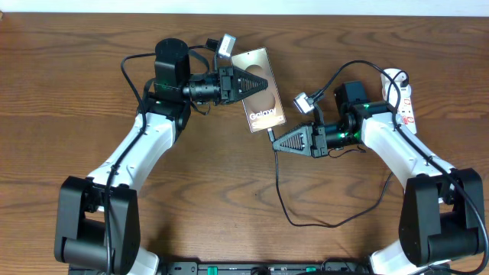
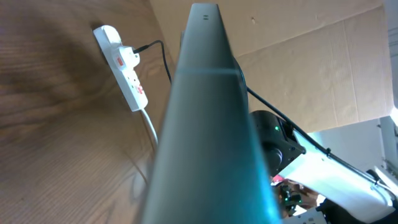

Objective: Plug charger to phone and switch on socket

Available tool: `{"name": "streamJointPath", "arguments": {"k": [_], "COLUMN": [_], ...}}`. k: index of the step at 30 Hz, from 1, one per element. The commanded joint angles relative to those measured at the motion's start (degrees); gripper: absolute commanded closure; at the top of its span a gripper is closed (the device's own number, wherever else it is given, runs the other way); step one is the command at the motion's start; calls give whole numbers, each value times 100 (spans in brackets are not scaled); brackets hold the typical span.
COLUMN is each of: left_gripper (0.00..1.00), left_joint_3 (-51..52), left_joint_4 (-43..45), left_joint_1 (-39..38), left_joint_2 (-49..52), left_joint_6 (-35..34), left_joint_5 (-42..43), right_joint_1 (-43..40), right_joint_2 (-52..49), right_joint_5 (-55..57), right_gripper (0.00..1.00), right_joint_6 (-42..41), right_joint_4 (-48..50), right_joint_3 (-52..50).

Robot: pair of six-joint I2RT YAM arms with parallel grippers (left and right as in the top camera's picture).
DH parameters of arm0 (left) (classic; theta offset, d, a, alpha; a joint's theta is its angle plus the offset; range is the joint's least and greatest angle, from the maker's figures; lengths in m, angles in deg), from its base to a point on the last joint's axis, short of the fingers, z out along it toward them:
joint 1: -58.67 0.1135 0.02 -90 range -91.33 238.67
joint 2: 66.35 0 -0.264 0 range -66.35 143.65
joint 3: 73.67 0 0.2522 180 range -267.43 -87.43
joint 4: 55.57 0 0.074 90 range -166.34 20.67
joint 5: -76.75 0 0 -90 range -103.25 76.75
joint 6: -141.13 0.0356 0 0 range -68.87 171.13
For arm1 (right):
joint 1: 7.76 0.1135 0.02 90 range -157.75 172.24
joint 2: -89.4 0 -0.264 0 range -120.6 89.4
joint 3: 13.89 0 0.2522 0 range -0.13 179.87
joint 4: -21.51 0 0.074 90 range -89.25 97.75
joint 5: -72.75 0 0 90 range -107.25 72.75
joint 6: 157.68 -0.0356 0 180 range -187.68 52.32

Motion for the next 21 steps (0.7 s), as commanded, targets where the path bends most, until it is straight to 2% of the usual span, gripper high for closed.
{"name": "streamJointPath", "arguments": {"k": [1, 7, 13, 21], "left_gripper": [93, 93, 92, 93], "left_joint_3": [-90, -90, -90, -90], "left_joint_4": [125, 693, 710, 686], "left_joint_1": [61, 61, 59, 61], "left_joint_2": [-107, -107, -107, -107], "left_joint_6": [-153, -704, -651, -229], "left_joint_5": [118, 48, 24, 33], "right_joint_1": [46, 46, 46, 46], "right_joint_2": [87, 87, 87, 87], "right_joint_5": [-201, -201, -201, -203], "right_gripper": [99, 99, 99, 99], "right_joint_6": [-24, -15, 20, 46], "right_joint_4": [11, 13, 17, 59], "right_joint_3": [-4, -4, -4, -4]}}
